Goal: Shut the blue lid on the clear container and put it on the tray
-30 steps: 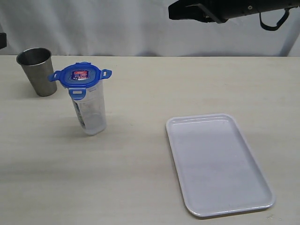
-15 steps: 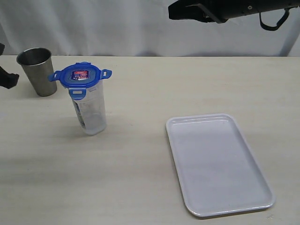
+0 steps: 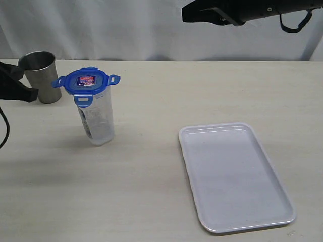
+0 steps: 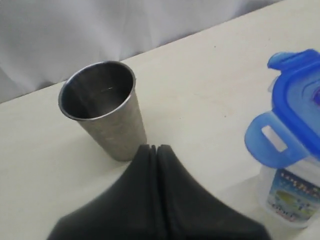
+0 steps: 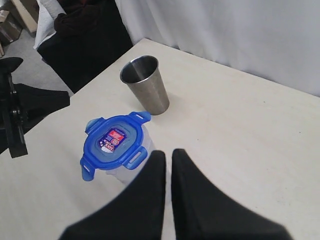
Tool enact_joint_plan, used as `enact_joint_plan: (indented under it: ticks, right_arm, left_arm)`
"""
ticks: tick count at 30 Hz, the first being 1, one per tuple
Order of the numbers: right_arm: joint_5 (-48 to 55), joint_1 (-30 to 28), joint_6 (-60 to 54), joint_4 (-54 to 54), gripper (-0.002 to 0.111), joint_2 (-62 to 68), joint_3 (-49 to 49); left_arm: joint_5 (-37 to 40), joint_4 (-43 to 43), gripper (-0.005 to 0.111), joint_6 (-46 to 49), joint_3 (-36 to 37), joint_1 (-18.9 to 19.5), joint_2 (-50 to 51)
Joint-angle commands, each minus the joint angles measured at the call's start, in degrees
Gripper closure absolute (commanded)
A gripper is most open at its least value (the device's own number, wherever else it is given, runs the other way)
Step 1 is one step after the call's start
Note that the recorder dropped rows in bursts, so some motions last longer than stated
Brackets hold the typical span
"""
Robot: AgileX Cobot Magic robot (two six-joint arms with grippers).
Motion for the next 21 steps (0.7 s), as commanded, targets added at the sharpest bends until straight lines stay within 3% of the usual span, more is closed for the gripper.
enact_joint_plan:
  ticks: [1, 2, 3, 5, 9, 14, 16, 18, 21]
  right_arm:
    - [-0.1, -0.2, -0.6, -0.3, 0.104, -0.4, 0.2]
    - [-0.1, -0.2, -0.6, -0.3, 0.104, -0.4, 0.2]
    - [-0.1, -0.2, -0.6, -0.2, 0.104, -0.4, 0.2]
    - [-0.2, -0.2, -0.6, 0.4, 0.104, -0.4, 0.2]
    - [-0.1, -0.2, -0.6, 0.4, 0.104, -0.4, 0.2]
    - [-0.5, -0.2, -0.4, 0.4, 0.104, -0.4, 0.2]
    - [-0.5, -0.2, 0.9, 0.5, 0.104, -0.4, 0.2]
    - [1.2, -0.2, 2.0, -0.9, 0.104, -0.4, 0.2]
    - [4.1, -0.2, 3.5, -3.1, 0.104, -0.4, 0.2]
  left_arm:
    - [-21.9, 30.6, 0.107, -32.0, -0.5, 5.8, 2.9]
    - [-32.6, 40.2, 0.107, -40.2, -2.7, 9.5, 4.9]
    - [-38.1, 45.4, 0.107, -44.9, -5.1, 12.3, 6.6]
    - [-42.2, 53.6, 0.107, -55.2, -9.7, 17.5, 9.4]
    - [-43.0, 56.6, 0.107, -47.9, -9.4, 22.8, 9.0]
    - [-44.3, 56.6, 0.107, -28.4, -5.0, 20.9, 11.9]
    - [-44.7, 52.7, 0.106, -27.0, -4.6, 19.8, 13.5]
    - [-45.5, 50.0, 0.100, -25.8, -4.6, 19.3, 14.2]
    - [-47.4, 44.5, 0.080, -20.5, -4.7, 19.3, 14.4]
